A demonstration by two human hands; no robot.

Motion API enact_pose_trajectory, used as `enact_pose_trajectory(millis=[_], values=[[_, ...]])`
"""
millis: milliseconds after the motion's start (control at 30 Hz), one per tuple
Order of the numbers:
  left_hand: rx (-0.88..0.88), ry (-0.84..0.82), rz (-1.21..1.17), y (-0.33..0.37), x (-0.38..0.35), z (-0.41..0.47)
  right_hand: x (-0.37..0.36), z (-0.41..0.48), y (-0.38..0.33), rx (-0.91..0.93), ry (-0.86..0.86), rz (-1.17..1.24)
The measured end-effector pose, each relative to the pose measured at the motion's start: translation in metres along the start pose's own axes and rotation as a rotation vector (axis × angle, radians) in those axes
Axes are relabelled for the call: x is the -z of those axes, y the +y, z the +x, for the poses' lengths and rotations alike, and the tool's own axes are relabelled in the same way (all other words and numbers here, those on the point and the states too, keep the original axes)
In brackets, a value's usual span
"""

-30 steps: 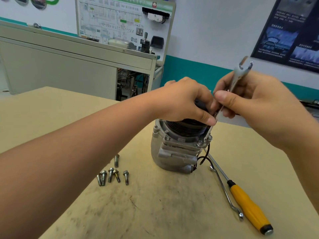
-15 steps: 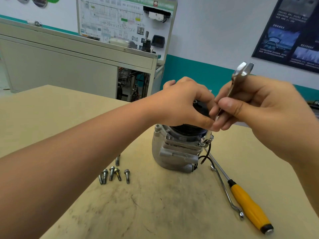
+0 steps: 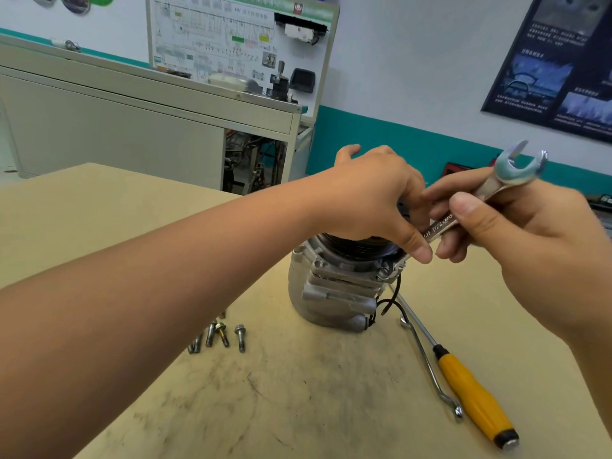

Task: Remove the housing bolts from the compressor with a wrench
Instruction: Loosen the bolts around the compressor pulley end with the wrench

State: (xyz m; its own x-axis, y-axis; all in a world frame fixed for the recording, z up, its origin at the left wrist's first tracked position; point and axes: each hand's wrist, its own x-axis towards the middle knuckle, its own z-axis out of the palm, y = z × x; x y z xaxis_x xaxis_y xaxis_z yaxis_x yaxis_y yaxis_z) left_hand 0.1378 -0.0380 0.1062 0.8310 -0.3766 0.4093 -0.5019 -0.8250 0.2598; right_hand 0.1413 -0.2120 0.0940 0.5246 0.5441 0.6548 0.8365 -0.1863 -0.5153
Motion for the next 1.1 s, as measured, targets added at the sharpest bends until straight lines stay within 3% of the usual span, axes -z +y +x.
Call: enact_pose_trajectory(millis=[633,1100], values=[[-0.007,0.050,-0.025,0.003,-0.008,-0.003,0.002,-0.004,0.005,-0.040,0.046,0.150],[0.017,-0.048,-0.010,-0.002,0.000,-0.005,-0.004,0.012,0.003,-0.093,0.026,0.151]])
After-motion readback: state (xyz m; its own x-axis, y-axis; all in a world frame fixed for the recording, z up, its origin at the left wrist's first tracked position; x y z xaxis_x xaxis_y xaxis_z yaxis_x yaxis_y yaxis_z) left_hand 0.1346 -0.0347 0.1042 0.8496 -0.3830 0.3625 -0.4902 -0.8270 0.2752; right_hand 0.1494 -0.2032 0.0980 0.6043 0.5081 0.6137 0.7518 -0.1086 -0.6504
